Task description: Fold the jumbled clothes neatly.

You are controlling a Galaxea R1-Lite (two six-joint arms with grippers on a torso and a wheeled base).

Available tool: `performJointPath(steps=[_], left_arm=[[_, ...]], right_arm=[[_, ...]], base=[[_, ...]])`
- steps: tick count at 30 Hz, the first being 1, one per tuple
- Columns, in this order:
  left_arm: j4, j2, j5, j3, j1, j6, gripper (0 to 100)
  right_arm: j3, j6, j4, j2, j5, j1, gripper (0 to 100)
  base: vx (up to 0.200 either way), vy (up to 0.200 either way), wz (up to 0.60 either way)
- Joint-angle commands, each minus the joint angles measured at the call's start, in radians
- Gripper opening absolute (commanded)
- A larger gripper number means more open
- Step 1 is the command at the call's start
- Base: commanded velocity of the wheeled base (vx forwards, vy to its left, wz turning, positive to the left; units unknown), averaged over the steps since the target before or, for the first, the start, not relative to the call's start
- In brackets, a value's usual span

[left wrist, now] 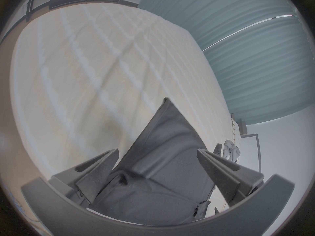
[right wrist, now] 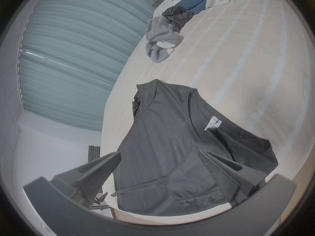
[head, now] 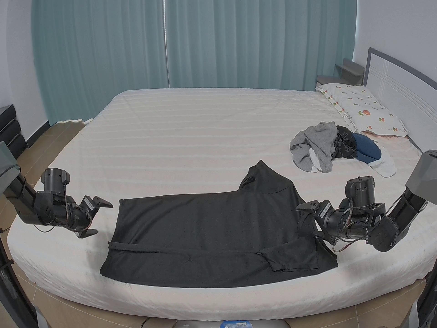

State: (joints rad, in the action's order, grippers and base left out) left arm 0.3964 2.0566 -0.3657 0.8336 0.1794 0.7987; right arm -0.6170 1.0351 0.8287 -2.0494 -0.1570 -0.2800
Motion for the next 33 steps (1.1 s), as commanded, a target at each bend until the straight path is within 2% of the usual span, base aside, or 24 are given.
performJointPath(steps=[1,5,12,13,20,27,32,33], left_arm=[[0.007,0.152,0.005,0.18,-0.027,-0.006,100],[0.006,0.249,0.005,0.328,-0.046,-0.01,100],[0.012,0.358,0.022,0.473,-0.069,-0.055,100],[0.012,0.381,0.044,0.492,-0.069,-0.073,100],[0.029,0.415,0.082,0.513,-0.07,-0.088,100],[0.05,0.43,0.083,0.524,-0.078,-0.09,100],[0.061,0.458,0.116,0.538,-0.092,-0.112,100],[0.061,0.459,0.119,0.538,-0.092,-0.119,0]], right_arm=[[-0.004,0.0,0.007,-0.02,-0.024,0.01,100],[0.005,0.008,0.012,-0.023,-0.027,0.008,100],[0.03,0.006,0.013,-0.009,-0.029,-0.004,100],[0.03,0.003,0.013,-0.009,-0.029,-0.005,100],[0.03,0.005,0.061,-0.032,-0.03,-0.004,100],[0.023,0.003,0.061,-0.038,-0.03,-0.004,100],[0.019,0.003,0.061,-0.038,-0.029,-0.002,100],[0.019,0.003,0.061,-0.04,-0.03,-0.002,100]], base=[[0.0,0.0,0.0],[0.0,0.0,0.0],[0.0,0.0,0.0],[0.0,0.0,0.0],[0.0,0.0,0.0],[0.0,0.0,0.0],[0.0,0.0,0.0],[0.0,0.0,0.0]])
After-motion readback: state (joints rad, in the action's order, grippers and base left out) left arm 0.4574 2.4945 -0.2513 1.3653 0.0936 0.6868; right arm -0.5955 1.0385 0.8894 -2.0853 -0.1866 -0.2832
